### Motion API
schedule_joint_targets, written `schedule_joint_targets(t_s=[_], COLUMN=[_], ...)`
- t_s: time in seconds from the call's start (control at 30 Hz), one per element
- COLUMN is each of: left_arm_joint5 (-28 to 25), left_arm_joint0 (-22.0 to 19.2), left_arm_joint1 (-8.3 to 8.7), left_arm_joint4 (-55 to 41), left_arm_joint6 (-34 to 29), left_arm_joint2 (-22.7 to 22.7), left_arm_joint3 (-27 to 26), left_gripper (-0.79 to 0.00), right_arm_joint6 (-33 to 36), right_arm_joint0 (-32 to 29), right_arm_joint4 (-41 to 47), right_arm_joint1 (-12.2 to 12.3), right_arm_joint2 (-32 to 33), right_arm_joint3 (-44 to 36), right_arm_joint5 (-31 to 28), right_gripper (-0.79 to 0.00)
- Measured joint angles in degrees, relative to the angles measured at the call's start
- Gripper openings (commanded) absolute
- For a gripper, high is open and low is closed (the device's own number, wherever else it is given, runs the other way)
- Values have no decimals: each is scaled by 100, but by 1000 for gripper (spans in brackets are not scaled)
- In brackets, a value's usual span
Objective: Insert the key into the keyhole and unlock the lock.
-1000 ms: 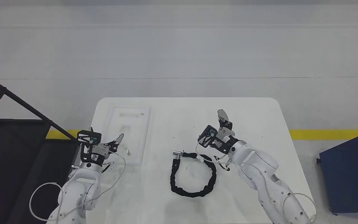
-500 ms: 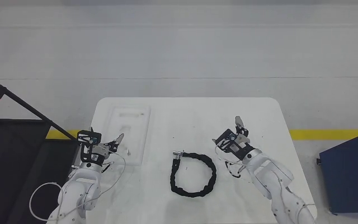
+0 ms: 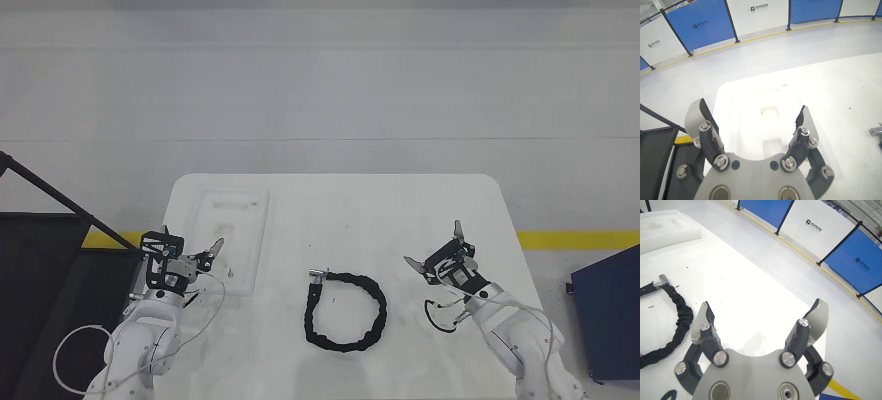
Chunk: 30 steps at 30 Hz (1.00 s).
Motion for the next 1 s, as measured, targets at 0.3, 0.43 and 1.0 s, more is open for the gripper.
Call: schedule_joint_targets(t_s=[0.3,0.43,1.0], left_arm_joint5=[-1641,-2033,-1842], left_arm_joint0=[396,480,115], left_arm_joint1=[131,157,178], left_arm_joint4=[-8,-672,-2310], left_arm_joint6=[-1415,-2434,-4664], left_arm_joint2=[-513,-744,-746], left_arm_joint3=[-1068,-1349,-1520], left_gripper=[0,0,0], right_arm_joint6=[0,0,0], right_arm_joint0=[0,0,0], right_arm_joint4=[0,0,0], right_arm_joint1=[0,0,0], right_arm_joint2=[0,0,0], right_arm_joint3=[0,0,0], right_arm_joint5=[0,0,0], right_gripper=[0,0,0])
